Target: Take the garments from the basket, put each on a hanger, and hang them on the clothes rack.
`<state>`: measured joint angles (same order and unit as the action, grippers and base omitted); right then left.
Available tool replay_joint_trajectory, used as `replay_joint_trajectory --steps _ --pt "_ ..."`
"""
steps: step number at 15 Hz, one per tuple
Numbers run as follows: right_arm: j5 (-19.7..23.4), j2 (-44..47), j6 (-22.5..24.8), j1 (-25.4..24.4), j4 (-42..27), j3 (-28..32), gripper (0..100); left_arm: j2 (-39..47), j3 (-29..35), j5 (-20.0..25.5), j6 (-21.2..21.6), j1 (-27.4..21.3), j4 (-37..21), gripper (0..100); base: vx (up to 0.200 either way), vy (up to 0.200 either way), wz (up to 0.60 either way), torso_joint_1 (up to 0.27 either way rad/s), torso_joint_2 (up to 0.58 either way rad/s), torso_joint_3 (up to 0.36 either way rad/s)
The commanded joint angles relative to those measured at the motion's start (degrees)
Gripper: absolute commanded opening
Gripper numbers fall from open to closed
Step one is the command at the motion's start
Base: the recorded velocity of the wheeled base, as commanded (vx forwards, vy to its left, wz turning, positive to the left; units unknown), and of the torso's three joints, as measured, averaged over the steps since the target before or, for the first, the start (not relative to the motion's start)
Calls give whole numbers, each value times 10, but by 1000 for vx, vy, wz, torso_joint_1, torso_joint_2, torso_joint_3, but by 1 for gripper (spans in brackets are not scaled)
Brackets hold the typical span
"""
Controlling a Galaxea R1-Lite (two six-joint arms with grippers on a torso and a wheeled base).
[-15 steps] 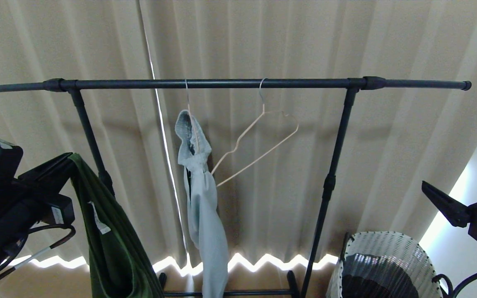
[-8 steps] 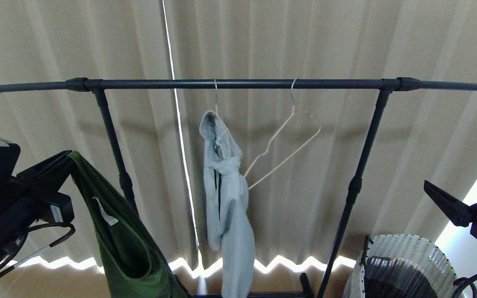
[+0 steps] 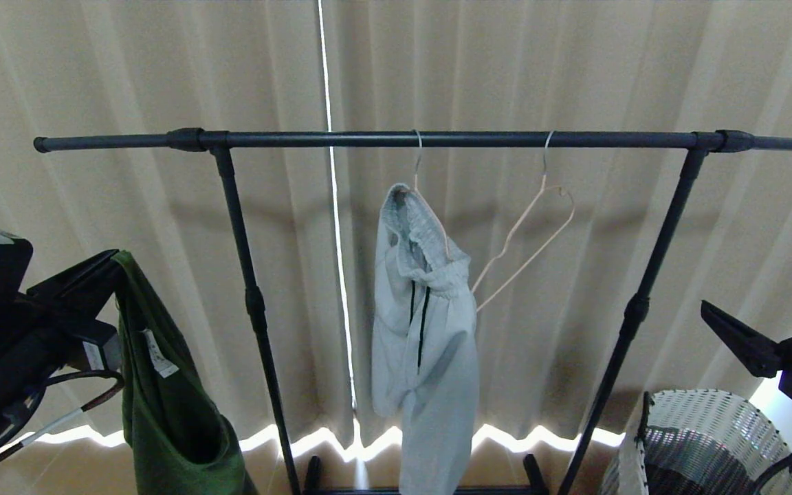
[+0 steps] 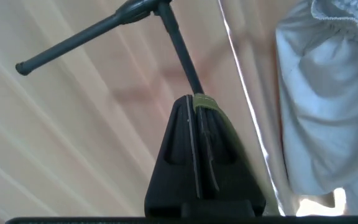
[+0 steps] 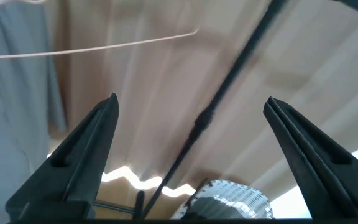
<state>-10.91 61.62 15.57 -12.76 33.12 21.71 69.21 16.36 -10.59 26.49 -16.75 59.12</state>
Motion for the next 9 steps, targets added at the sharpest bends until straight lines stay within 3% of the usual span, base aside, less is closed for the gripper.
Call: replay_joint_trajectory --steps 1,4,9 --pt "1 3 0 -1 1 -1 100 -2 0 0 -1 -5 -1 0 0 0 0 0 0 0" --pt "2 14 1 -6 0 4 100 -1 -1 0 0 -5 -2 0 0 0 0 0 0 0" --pt "77 30 -1 -6 1 28 100 -1 -1 0 1 -8 -2 0 200 0 0 -3 0 0"
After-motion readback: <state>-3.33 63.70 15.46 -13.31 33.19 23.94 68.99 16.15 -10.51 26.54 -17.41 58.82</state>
